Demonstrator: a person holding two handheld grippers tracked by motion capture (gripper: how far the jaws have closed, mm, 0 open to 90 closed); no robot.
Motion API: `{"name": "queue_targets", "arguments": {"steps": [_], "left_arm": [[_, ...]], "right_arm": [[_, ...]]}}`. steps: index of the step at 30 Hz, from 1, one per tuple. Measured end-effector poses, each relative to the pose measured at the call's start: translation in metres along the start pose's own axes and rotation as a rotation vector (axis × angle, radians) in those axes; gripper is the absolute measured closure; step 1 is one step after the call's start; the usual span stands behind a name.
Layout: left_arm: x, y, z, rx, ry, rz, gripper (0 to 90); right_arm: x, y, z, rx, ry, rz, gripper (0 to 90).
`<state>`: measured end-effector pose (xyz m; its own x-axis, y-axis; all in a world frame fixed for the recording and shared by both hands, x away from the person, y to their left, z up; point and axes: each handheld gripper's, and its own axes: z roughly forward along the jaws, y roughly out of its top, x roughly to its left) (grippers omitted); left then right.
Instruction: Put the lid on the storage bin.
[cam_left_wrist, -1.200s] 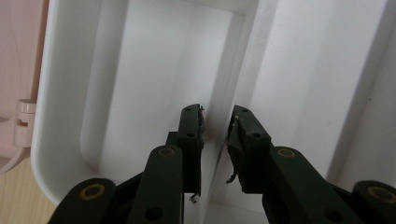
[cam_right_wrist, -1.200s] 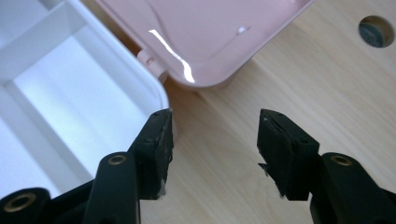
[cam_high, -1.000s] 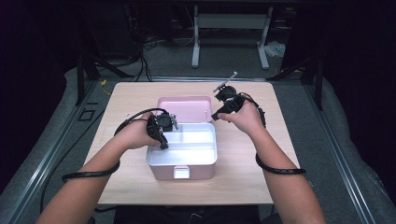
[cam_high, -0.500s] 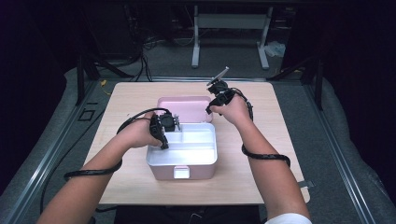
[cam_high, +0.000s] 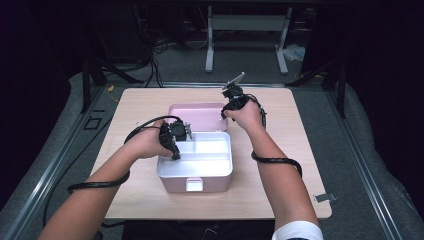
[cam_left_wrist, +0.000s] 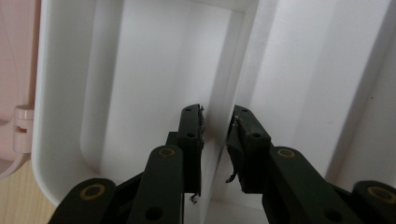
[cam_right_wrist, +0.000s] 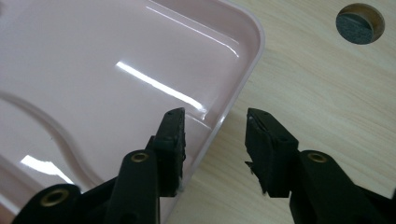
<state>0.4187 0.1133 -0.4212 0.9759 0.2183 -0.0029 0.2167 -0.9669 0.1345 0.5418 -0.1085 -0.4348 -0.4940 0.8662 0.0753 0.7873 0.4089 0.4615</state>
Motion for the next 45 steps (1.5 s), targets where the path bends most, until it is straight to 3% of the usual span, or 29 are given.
{"name": "queue_targets", "arguments": {"steps": [6, 12, 26, 31, 45], "left_arm": [[0.000, 0.002, 0.000, 0.015, 0.003, 0.006, 74.9], [0.000, 0.002, 0.000, 0.016, -0.002, 0.008, 74.8], [-0.002, -0.001, 0.000, -0.011, 0.004, 0.029, 76.4], [-0.002, -0.001, 0.000, -0.018, 0.004, 0.032, 76.7], [-0.003, 0.002, 0.000, 0.006, 0.011, 0.029, 77.3]], "right_arm": [[-0.002, 0.003, 0.009, -0.004, -0.031, 0.045, 67.0], [-0.008, 0.007, 0.012, -0.012, -0.008, 0.089, 68.9], [-0.007, 0.005, 0.021, -0.006, -0.016, 0.097, 74.5], [-0.010, 0.003, 0.020, 0.003, 0.004, 0.111, 74.5], [-0.012, 0.002, 0.020, -0.007, 0.024, 0.137, 75.1]]}}
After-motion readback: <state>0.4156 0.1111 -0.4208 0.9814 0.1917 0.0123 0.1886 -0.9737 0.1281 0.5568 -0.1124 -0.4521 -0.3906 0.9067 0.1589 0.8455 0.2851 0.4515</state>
